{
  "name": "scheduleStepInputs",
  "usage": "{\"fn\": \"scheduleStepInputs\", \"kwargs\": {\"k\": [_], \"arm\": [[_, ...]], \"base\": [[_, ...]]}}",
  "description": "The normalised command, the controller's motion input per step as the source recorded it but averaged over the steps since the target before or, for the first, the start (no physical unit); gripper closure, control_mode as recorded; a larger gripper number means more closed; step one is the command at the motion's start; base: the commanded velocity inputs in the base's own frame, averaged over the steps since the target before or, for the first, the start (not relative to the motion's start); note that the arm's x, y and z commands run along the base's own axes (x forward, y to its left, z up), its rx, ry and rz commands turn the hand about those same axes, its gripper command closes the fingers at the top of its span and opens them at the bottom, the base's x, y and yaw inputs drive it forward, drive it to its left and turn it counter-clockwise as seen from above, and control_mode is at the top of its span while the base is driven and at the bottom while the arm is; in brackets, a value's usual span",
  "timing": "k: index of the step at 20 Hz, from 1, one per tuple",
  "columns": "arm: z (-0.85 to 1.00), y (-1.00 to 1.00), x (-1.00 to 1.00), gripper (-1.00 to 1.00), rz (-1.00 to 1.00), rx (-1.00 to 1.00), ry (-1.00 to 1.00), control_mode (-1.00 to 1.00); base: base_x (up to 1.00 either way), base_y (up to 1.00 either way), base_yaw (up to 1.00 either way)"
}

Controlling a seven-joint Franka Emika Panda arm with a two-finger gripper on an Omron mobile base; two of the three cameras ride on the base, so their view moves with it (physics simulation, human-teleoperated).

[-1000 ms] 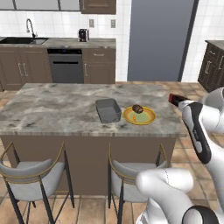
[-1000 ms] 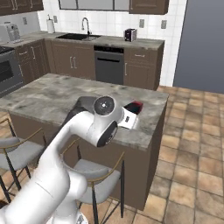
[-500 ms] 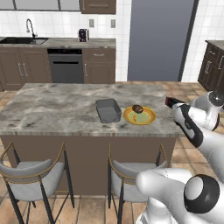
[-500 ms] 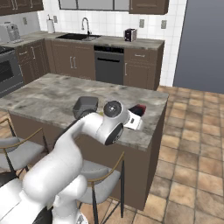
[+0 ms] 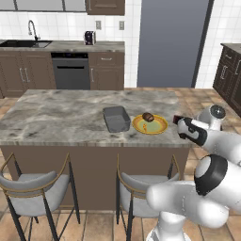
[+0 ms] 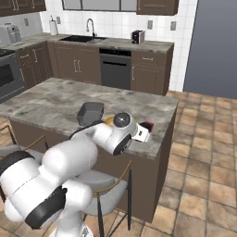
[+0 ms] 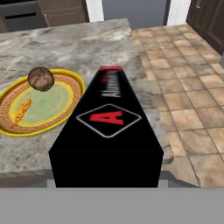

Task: Retrieve the tupperware and aluminum foil from the cabinet and place them on the dining counter near the plate with potato and shrimp to prepare for storing leftovers.

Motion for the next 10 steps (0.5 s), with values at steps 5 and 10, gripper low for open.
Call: {"fn": "scheduleStepInputs", "kwargs": {"k": [5,10], "arm": [[-0.56,-0.02,0.33,1.0,0.0,0.0,0.07,-1.0],[-0.48,-0.1,0.35,1.0,0.0,0.0,0.06,-1.0]], "base": [[0.0,0.0,0.0],[0.0,0.0,0.0]]}}
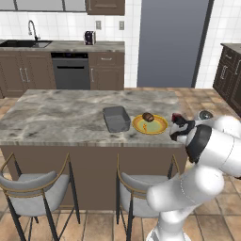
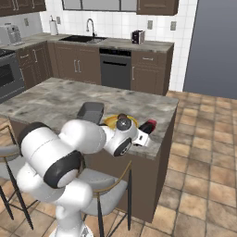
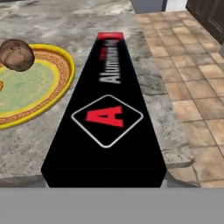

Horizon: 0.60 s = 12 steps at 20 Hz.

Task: Retrieve the tupperware and aluminum foil from the cabinet and place them on the dining counter near the plate with potato and shrimp to prepare for storing leftovers.

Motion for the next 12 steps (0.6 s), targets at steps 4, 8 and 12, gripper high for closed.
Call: {"fn": "scheduleStepInputs", "kwargs": {"k": [4,8,12], "arm": [[-0.36,-0.09,0.47,1.0,0.07,0.01,0.05,-1.0],[-0.06,-0.13,0.7,1.0,0.21,0.06,0.0,-1.0],[-0.04,-0.2,0.67,1.0,0.22,0.06,0.0,-1.0]], "base": [[0.0,0.0,0.0],[0.0,0.0,0.0],[0.0,0.0,0.0]]}}
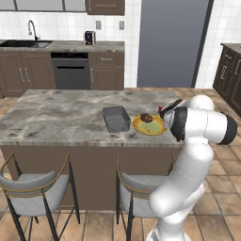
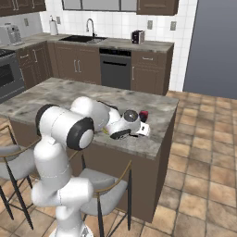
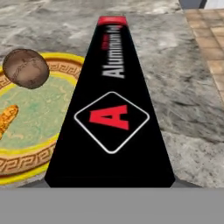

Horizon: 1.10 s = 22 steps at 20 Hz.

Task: Retrieve the tupperware and aluminum foil from the cabinet and place them on the dining counter near the plate with potato and shrimp to prepare for storing leftovers.

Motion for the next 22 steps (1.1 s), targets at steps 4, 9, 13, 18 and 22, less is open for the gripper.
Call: {"fn": "scheduleStepInputs", "kwargs": {"k": [4,9,13,18,22], "arm": [[-0.12,-0.5,0.23,-1.0,0.07,0.02,0.05,-1.0],[-0.07,-0.44,0.02,-1.0,0.0,0.0,0.05,-1.0],[0.09,-0.22,0.02,-1.0,0.0,0.0,0.07,-1.0],[0.87,0.0,0.0,-1.0,0.0,-0.01,0.05,-1.0],[1.0,0.01,-0.14,-1.0,-0.05,-0.08,0.0,-1.0]], "base": [[0.0,0.0,0.0],[0.0,0.0,0.0],[0.0,0.0,0.0],[0.0,0.0,0.0],[0.0,0.0,0.0]]}}
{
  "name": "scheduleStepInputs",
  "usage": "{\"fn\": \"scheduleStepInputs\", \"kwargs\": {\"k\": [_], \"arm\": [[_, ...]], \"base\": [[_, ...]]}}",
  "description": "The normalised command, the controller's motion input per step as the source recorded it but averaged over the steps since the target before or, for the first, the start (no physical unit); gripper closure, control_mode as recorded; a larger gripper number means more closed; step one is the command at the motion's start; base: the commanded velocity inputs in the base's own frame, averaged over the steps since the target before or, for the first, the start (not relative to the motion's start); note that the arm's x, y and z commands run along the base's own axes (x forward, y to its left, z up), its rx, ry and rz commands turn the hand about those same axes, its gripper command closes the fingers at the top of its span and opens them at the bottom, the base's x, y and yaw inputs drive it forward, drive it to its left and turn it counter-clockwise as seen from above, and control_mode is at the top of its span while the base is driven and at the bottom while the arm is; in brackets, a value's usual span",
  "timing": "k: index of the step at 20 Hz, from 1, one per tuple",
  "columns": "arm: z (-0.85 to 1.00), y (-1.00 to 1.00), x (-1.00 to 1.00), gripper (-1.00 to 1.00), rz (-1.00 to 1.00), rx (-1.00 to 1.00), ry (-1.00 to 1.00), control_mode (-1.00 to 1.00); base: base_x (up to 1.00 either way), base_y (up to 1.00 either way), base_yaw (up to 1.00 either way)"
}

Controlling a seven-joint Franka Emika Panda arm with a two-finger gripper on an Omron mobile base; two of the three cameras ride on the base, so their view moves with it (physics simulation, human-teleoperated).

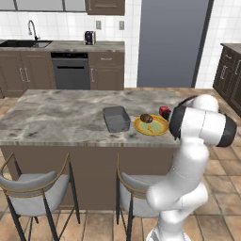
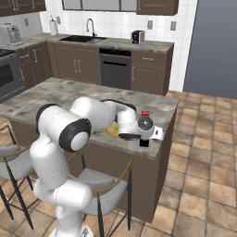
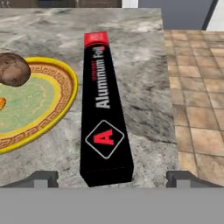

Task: Retrieve the tupperware and aluminum foil from the cabinet and place them on the dining counter near the plate with potato and shrimp to prepare for storing leftovers.

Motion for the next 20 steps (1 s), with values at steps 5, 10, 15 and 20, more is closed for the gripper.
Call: {"fn": "scheduleStepInputs", "kwargs": {"k": [5,10,15,20], "arm": [[1.0,0.08,-0.62,-1.0,-0.09,-0.14,0.0,-1.0],[0.99,0.11,-0.96,-1.0,-0.08,-0.17,0.0,-1.0],[1.0,0.25,-0.93,-1.0,-0.01,-0.2,-0.04,-1.0],[1.0,0.2,-0.6,-1.0,0.0,-0.22,-0.01,-1.0]], "base": [[0.0,0.0,0.0],[0.0,0.0,0.0],[0.0,0.0,0.0],[0.0,0.0,0.0]]}}
